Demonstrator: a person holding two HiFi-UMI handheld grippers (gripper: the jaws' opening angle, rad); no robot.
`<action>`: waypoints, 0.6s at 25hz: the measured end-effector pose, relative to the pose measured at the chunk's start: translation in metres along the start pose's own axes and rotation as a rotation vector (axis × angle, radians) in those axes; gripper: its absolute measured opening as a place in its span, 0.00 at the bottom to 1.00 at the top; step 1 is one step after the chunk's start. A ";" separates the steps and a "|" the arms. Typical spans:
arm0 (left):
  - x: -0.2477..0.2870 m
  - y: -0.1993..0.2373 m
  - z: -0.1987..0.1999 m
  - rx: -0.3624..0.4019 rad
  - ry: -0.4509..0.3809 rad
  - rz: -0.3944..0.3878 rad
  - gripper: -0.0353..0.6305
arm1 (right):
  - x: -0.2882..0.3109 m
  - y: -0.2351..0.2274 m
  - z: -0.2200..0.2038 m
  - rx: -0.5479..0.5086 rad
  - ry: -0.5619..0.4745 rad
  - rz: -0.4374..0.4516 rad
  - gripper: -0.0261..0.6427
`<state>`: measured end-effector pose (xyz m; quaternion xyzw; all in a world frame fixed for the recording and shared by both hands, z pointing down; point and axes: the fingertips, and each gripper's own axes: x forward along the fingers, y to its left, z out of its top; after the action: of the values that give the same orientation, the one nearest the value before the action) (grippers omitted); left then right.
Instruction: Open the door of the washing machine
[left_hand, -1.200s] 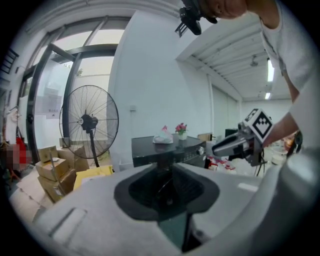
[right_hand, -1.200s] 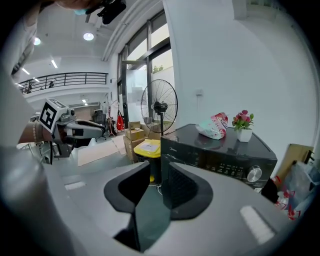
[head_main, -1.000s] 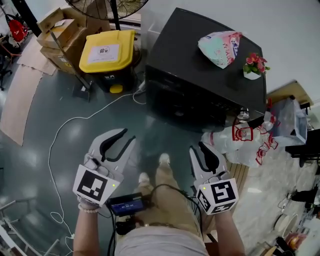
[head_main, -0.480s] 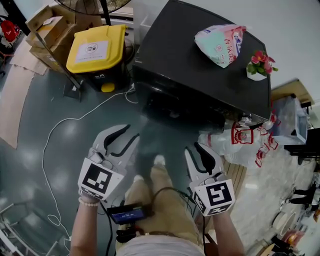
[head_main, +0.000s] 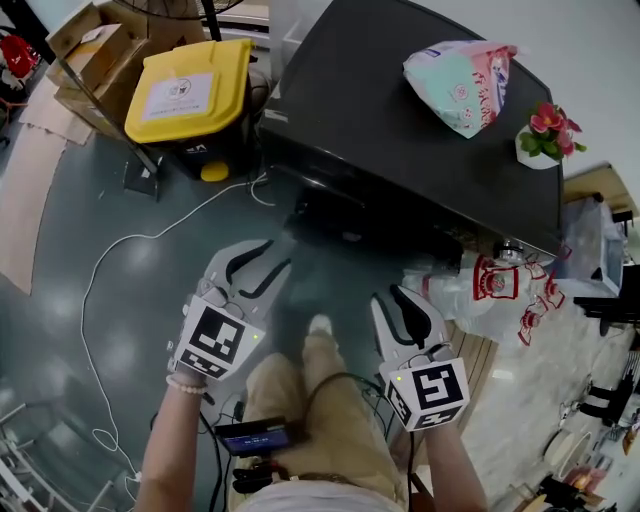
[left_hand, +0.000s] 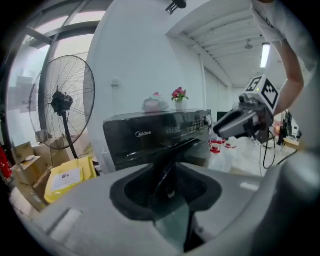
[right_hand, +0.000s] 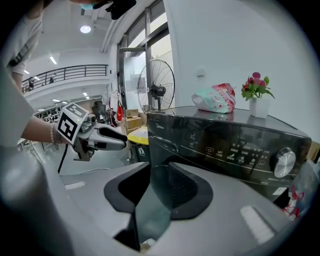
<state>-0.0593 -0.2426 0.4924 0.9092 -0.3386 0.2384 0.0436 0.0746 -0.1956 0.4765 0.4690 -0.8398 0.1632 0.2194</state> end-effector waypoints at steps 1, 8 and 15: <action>0.008 -0.001 -0.006 -0.001 0.013 -0.014 0.24 | 0.004 -0.001 -0.002 0.000 0.003 0.002 0.19; 0.059 0.005 -0.048 -0.008 0.090 -0.059 0.26 | 0.024 -0.008 -0.011 0.000 -0.001 0.006 0.19; 0.106 0.010 -0.085 -0.024 0.150 -0.093 0.26 | 0.037 -0.020 -0.021 -0.004 -0.004 0.013 0.19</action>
<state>-0.0305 -0.2932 0.6153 0.9029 -0.2946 0.2996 0.0909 0.0794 -0.2223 0.5151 0.4633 -0.8437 0.1622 0.2175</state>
